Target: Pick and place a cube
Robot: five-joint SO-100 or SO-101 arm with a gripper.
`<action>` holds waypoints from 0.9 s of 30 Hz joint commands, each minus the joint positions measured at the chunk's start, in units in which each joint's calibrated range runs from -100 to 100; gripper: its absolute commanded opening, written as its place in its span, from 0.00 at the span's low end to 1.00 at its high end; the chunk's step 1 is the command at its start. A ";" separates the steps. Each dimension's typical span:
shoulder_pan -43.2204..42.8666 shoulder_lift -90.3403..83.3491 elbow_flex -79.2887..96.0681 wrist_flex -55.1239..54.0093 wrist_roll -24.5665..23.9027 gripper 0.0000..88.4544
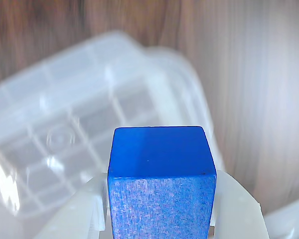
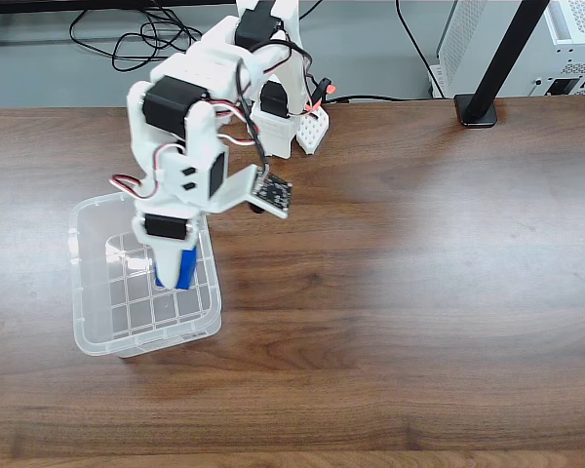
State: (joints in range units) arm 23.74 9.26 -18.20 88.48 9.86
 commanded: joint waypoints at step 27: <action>10.33 8.33 2.81 -8.02 4.55 0.22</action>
State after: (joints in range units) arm 34.60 26.65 -8.83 74.33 14.41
